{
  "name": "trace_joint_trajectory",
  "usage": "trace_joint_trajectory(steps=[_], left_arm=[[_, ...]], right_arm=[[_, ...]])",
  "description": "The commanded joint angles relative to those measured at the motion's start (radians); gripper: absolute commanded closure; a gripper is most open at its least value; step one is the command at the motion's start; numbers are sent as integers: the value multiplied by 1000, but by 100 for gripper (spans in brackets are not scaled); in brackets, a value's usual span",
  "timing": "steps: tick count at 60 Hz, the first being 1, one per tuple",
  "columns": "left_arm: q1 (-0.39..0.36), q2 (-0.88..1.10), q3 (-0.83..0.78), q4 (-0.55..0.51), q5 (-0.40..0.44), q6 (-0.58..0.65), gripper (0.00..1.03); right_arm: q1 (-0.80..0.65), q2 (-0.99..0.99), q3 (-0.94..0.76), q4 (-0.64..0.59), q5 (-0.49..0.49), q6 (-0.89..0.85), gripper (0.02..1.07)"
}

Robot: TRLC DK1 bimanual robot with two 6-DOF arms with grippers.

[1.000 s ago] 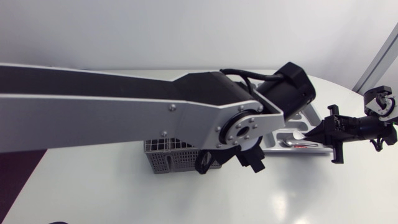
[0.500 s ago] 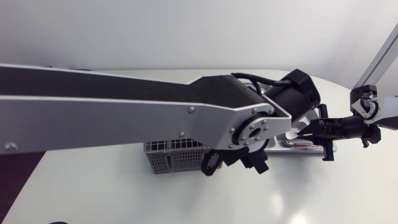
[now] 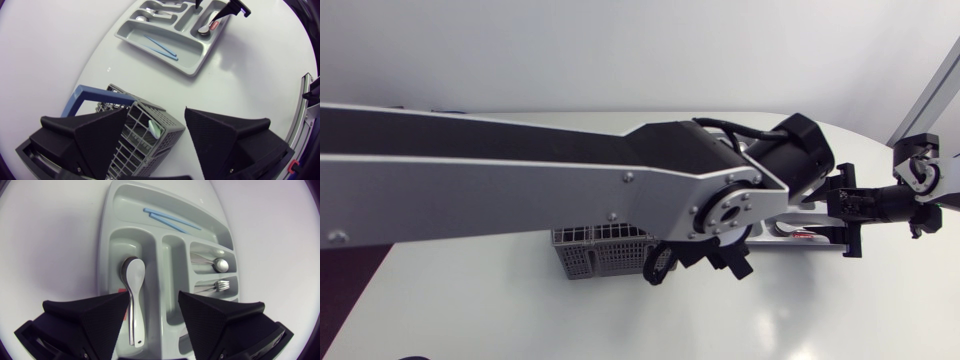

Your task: Unload the cutlery basket into the drawer organizer.

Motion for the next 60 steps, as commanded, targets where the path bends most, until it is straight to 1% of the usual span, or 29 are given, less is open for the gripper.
trace_joint_trajectory(steps=[1, 4, 9, 15, 21, 27, 31, 34, 38, 42, 51, 54, 57, 60], left_arm=[[-17, 7, 14, -31, -20, -33, 28], [-23, -2, 20, -45, -40, -33, 28], [-25, -21, 24, -65, -49, -26, 37], [-17, -27, 43, -94, -63, -23, 43], [-5, -18, 49, -108, -70, -23, 45], [6, -2, 57, -110, -70, -29, 52], [14, 12, 72, -117, -70, -34, 53], [20, 27, 81, -126, -64, -45, 53], [27, 47, 86, -134, -61, -59, 61], [33, 61, 89, -136, -50, -63, 65], [33, 84, 99, -153, -18, -75, 65], [33, 88, 101, -162, -15, -77, 70], [33, 87, 98, -168, -10, -77, 71], [32, 84, 98, -172, -10, -75, 73]], right_arm=[[-23, -39, -48, 0, -16, 9, 24], [-36, -54, -63, 0, -27, 10, 24], [-42, -80, -81, -5, -46, 37, 21], [-48, -102, -97, -40, -73, 37, 21], [-48, -108, -114, -60, -90, 35, 21], [-48, -117, -133, -62, -98, 43, 21], [-48, -121, -146, -63, -101, 43, 21], [-48, -132, -164, -63, -108, 40, 21], [-52, -158, -193, -62, -116, 33, 21], [-62, -180, -213, -62, -125, 32, 21], [-91, -183, -224, -63, -138, 23, 21], [-100, -181, -225, -65, -141, 17, 21], [-105, -178, -227, -65, -142, 15, 21], [-111, -175, -227, -66, -145, 13, 21]])
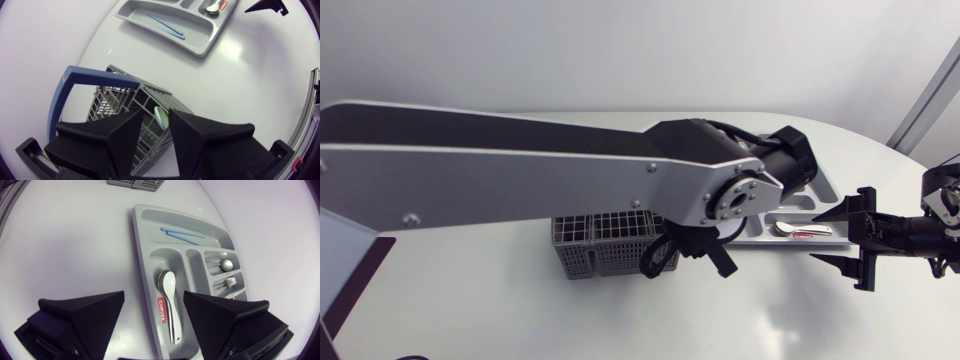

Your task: Unload the cutlery basket into the drawer organizer.

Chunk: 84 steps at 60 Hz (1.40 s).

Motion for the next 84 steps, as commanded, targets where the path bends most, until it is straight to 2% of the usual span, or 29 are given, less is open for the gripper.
trace_joint_trajectory(steps=[1, 4, 8, 10, 38, 61, 84], left_arm=[[2, 10, 22, -18, 4, -24, 75], [5, 5, 22, -21, 4, -24, 81], [16, -1, 22, -23, 4, -21, 97], [21, -2, 22, -24, 8, -17, 100], [39, -48, 71, -87, 17, -1, 100], [42, -209, 28, -46, 61, 55, 100], [56, -350, -21, -33, 118, 96, 100]], right_arm=[[-15, 5, -21, -17, -14, -17, 21], [-17, 9, -23, -17, -15, -19, 21], [-17, 17, -23, -17, -17, -22, 21], [-17, 20, -21, -16, -17, -22, 21], [-25, 61, -4, -8, -17, -26, 21], [-29, 74, -4, -14, -21, -31, 21], [-29, -68, -33, -111, -87, -15, 21]])
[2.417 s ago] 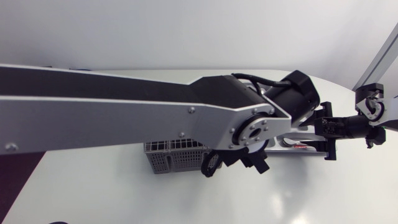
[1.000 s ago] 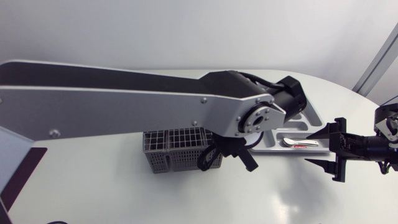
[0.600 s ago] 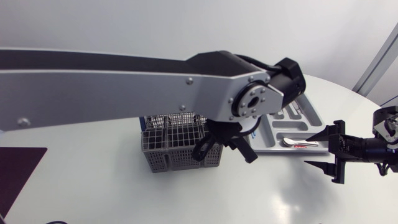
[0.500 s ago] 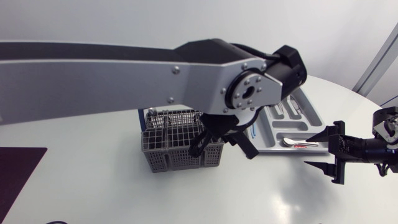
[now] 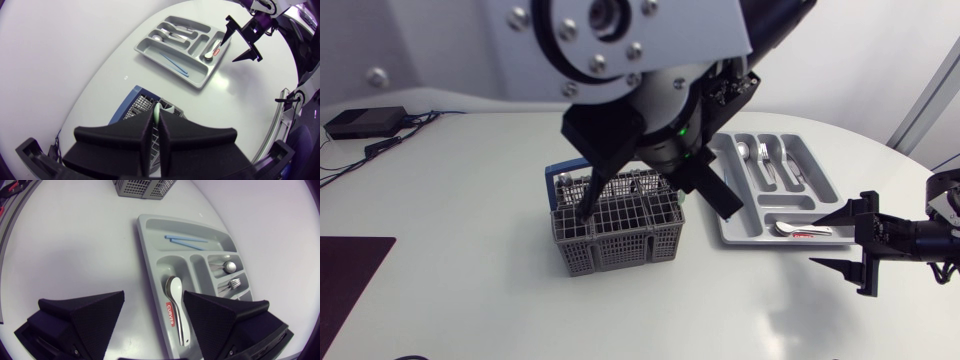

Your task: Unload the cutlery basket into the drawer organizer.

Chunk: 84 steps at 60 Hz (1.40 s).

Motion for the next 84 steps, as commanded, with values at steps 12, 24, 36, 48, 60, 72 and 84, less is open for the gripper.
trace_joint_trajectory(steps=[12, 24, 36, 48, 60, 72, 84], left_arm=[[112, -65, -62, 54, 161, -23, 100], [262, 16, -45, 125, 450, -94, 100], [287, 110, -5, 163, 579, -140, 100], [287, 163, 50, 166, 648, -177, 100], [293, 179, 83, 179, 701, -201, 100], [292, 194, 92, 180, 743, -221, 100], [296, 205, 90, 180, 781, -239, 100]], right_arm=[[37, -172, -67, -24, -121, 147, 21], [136, -347, -179, 203, -134, 457, 21], [287, -483, -230, 313, -87, 738, 22], [440, -560, -227, 416, -6, 1013, 22], [583, -583, -227, 465, 83, 1154, 31], [679, -575, -237, 545, 162, 1220, 45], [735, -534, -242, 624, 232, 1270, 57]])
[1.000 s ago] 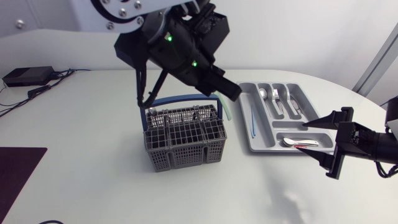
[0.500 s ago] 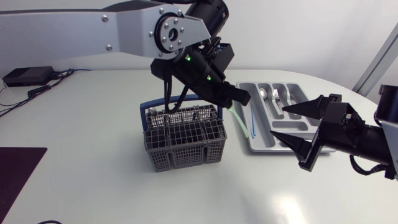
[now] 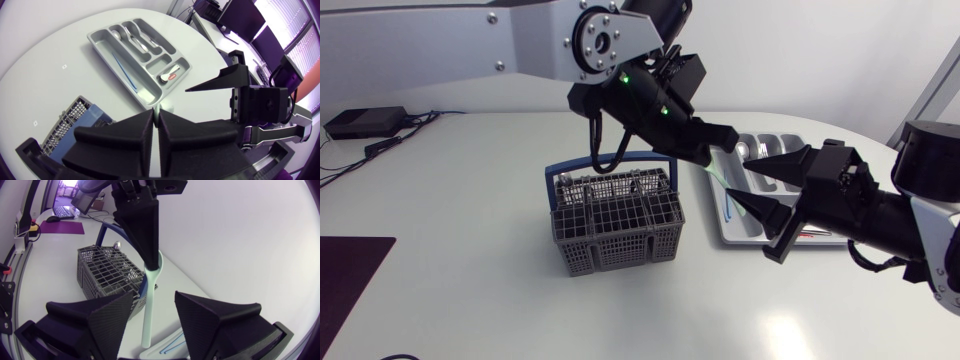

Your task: Unload the cutlery basket into the drawer organizer.

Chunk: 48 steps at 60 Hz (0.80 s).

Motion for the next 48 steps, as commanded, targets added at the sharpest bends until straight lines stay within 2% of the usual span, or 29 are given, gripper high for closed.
trace_joint_trajectory(steps=[1, 7, 16, 25, 29, 48], left_arm=[[10, 32, 24, 5, 22, -33, 100], [11, 36, 24, 6, 39, -35, 100], [10, 35, 25, 8, 42, -38, 100], [10, 27, 24, 8, 44, -39, 100], [10, 27, 22, 6, 44, -39, 100], [14, 15, 16, 6, 48, -39, 100]], right_arm=[[28, 30, -25, 34, 24, 47, 57], [42, 55, -26, 54, 42, 58, 57], [57, 82, -26, 79, 65, 65, 65], [63, 104, -28, 99, 76, 71, 66], [65, 113, -28, 100, 76, 71, 72], [69, 131, -31, 114, 80, 71, 80]])
